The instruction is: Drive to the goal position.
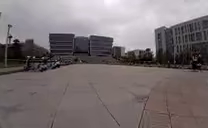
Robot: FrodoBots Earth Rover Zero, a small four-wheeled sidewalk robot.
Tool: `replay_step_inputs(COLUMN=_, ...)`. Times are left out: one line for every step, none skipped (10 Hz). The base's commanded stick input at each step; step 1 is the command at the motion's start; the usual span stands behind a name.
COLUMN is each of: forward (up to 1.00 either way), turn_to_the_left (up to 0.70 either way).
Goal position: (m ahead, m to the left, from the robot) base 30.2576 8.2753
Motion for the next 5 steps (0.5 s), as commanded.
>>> replay_step_inputs(forward=0.7, turn_to_the_left=0.0)
replay_step_inputs(forward=0.7, turn_to_the_left=0.0)
replay_step_inputs(forward=0.7, turn_to_the_left=0.0)
replay_step_inputs(forward=0.7, turn_to_the_left=0.0)
replay_step_inputs(forward=0.7, turn_to_the_left=0.0)
